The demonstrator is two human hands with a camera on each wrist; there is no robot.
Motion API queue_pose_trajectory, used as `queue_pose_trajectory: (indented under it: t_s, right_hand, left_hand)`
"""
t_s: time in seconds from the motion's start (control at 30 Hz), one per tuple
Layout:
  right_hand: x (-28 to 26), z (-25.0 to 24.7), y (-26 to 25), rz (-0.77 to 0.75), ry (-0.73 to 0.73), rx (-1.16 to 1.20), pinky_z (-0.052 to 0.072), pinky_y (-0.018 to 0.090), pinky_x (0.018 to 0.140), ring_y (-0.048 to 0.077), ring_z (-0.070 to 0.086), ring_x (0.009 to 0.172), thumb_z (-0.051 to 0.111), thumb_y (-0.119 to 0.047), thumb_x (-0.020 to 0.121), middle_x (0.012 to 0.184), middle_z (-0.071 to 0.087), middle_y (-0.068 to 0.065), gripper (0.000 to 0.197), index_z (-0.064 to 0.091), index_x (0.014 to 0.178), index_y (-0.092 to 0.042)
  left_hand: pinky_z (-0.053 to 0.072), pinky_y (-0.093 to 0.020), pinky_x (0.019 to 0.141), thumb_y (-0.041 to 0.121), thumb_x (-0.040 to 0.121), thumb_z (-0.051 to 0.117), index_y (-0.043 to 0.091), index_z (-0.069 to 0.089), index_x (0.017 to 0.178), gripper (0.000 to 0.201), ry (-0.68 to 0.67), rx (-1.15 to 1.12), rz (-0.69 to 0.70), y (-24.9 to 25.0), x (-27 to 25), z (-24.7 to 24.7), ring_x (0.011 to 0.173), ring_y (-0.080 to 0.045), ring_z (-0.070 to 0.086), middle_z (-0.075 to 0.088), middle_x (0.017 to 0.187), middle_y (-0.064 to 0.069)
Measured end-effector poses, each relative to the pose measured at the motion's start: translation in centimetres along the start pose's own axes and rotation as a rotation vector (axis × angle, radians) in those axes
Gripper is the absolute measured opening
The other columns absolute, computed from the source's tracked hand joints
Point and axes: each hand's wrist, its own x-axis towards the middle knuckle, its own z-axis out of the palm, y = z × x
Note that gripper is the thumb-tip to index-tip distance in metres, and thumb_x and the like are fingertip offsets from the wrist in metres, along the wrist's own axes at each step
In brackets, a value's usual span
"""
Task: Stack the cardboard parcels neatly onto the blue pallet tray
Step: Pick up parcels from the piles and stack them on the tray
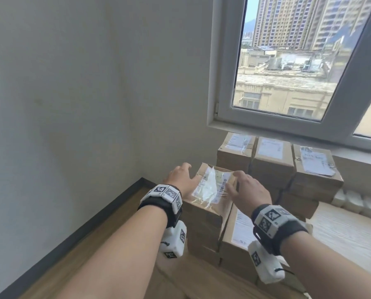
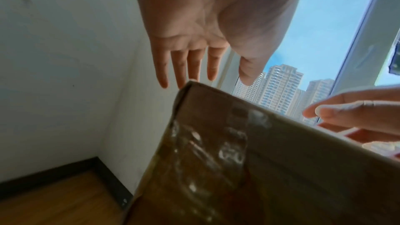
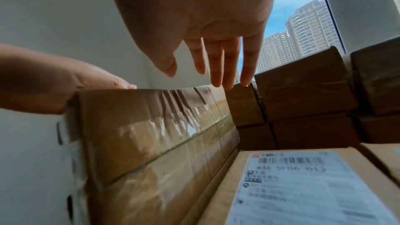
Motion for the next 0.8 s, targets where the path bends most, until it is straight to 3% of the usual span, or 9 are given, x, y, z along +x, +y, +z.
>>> queue_pose_trajectory:
  t_s: [0.17, 0.3, 0.43, 0.5, 0.57, 0.7, 0.8]
  right_hand:
    - [1.7, 0.5, 0.2, 0.067, -0.016, 0.035, 0.049, 0.033, 0.074, 0.016, 0.061, 0.089, 0.040, -0.048, 0.097, 0.103, 0.063, -0.004, 0.042, 0.045, 0.130, -0.023]
    - [1.6, 1.1, 0.4, 0.133, -0.077, -0.011, 0.043, 0.029, 0.061, 0.013, 0.059, 0.074, 0.039, -0.048, 0.098, 0.086, 0.060, -0.007, 0.031, 0.049, 0.109, -0.020]
    - [1.7, 2.1, 0.2, 0.220, -0.133, 0.067, 0.042, 0.031, 0.066, 0.016, 0.058, 0.078, 0.034, -0.050, 0.099, 0.089, 0.063, -0.003, 0.039, 0.055, 0.103, -0.017]
    - [1.7, 2.9, 0.2, 0.277, -0.159, 0.156, 0.047, 0.032, 0.070, 0.017, 0.061, 0.081, 0.031, -0.055, 0.098, 0.091, 0.064, -0.002, 0.048, 0.057, 0.108, -0.016]
    - [1.5, 3.6, 0.1, 0.330, -0.190, 0.258, 0.054, 0.036, 0.076, 0.018, 0.065, 0.083, 0.031, -0.061, 0.096, 0.097, 0.065, -0.001, 0.052, 0.053, 0.114, -0.017]
    - [0.8, 4.1, -0.7, 0.422, -0.206, 0.476, 0.059, 0.036, 0.064, 0.020, 0.067, 0.087, 0.032, -0.059, 0.097, 0.106, 0.065, 0.002, 0.051, 0.046, 0.125, -0.019]
    - [0.3, 4.4, -0.7, 0.444, -0.172, 0.545, 0.059, 0.038, 0.068, 0.021, 0.066, 0.089, 0.033, -0.058, 0.097, 0.106, 0.065, 0.002, 0.051, 0.046, 0.128, -0.019]
  left_hand:
    - [0.038, -0.036, 0.109, 0.054, 0.095, 0.050, 0.015, 0.032, 0.150, 0.069, -0.192, -0.121, -0.085, -0.1, 2.4, 1.0, 0.133, -0.026, 0.046, 0.043, 0.150, -0.007]
    - [0.044, -0.039, 0.105, 0.060, 0.091, 0.049, 0.013, 0.049, 0.138, 0.066, -0.402, -0.087, -0.080, -0.7, 3.1, 1.4, 0.118, -0.025, 0.058, 0.059, 0.135, -0.007]
    - [0.044, -0.041, 0.106, 0.080, 0.065, 0.043, 0.013, 0.050, 0.139, 0.100, -0.480, -0.125, -0.064, -2.3, 4.5, 2.1, 0.118, -0.026, 0.060, 0.059, 0.135, -0.007]
    - [0.042, -0.042, 0.108, 0.090, 0.047, 0.041, 0.013, 0.050, 0.140, 0.121, -0.508, -0.162, -0.079, -3.3, 5.3, 3.2, 0.121, -0.027, 0.059, 0.058, 0.137, -0.007]
    - [0.041, -0.043, 0.109, 0.092, 0.038, 0.041, 0.014, 0.049, 0.142, 0.130, -0.543, -0.206, -0.100, -3.8, 5.4, 3.7, 0.124, -0.028, 0.057, 0.057, 0.140, -0.006]
    - [0.040, -0.045, 0.110, 0.087, 0.051, 0.041, 0.012, 0.048, 0.142, 0.118, -0.535, -0.273, -0.084, -3.4, 4.2, 2.8, 0.125, -0.029, 0.056, 0.056, 0.140, -0.008]
    - [0.040, -0.045, 0.110, 0.083, 0.055, 0.042, 0.010, 0.050, 0.141, 0.113, -0.524, -0.312, -0.060, -3.4, 3.8, 2.9, 0.125, -0.030, 0.055, 0.056, 0.140, -0.009]
